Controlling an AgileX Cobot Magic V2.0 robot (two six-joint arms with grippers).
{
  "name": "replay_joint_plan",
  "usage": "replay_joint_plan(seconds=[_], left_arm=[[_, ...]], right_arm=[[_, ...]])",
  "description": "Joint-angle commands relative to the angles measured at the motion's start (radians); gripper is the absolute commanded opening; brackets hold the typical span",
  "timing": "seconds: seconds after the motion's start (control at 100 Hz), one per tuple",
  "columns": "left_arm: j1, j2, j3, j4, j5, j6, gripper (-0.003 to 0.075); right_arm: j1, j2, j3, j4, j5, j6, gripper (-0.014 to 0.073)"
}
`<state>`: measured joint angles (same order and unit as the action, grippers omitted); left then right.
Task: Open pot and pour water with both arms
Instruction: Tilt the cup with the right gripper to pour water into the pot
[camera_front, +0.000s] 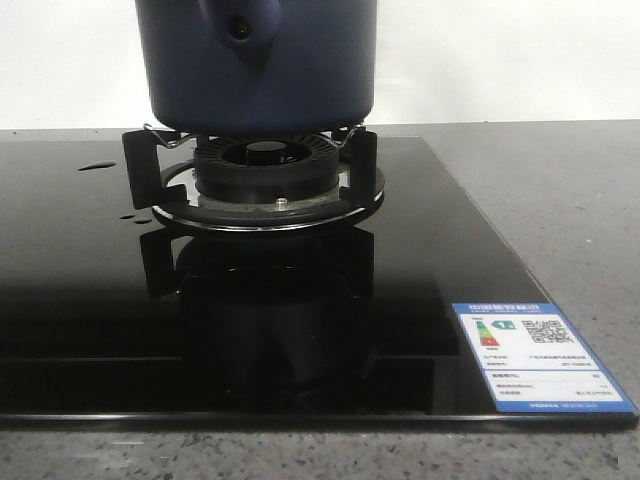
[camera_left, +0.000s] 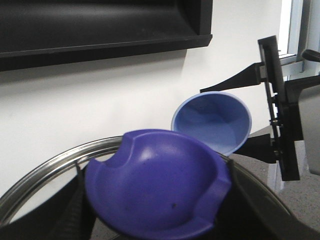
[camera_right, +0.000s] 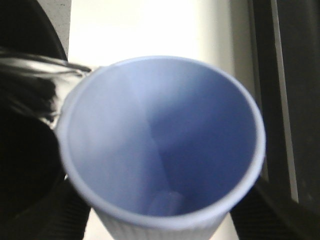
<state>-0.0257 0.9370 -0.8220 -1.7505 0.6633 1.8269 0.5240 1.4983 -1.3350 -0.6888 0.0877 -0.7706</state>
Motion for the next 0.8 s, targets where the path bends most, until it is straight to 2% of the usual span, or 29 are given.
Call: replay_joint_plan(seconds=[0.0,0.23,0.38,0.53,0.79], left_arm=[[-0.007,-0.016,-0.032,-0.112,0.024,-0.009,0.019],[-0.023,-0.016,-0.032,-0.11,0.014,-0.009,0.019],[-0.032,-0.016,-0.032,-0.11,0.009,-0.009,0.019],[-0.032,-0.016,-0.032,-0.11,0.009,-0.009,0.019],[-0.032,-0.016,-0.032,-0.11,0.009,-0.009,0.019]], right_arm=[[0.0,-0.041,-0.039,-0.016,-0.082,-0.007,0.0204],[0.0,-0.041,-0.039,-0.02,-0.104,-0.007,0.0204],[0.0,-0.041,-0.039,-0.1,-0.118,-0.007,0.0204],[0.0,-0.041,-0.039,-0.114,-0.118,-0.007,0.0204],[0.0,-0.041,-0.039,-0.319,-0.112,-0.007,0.0204]])
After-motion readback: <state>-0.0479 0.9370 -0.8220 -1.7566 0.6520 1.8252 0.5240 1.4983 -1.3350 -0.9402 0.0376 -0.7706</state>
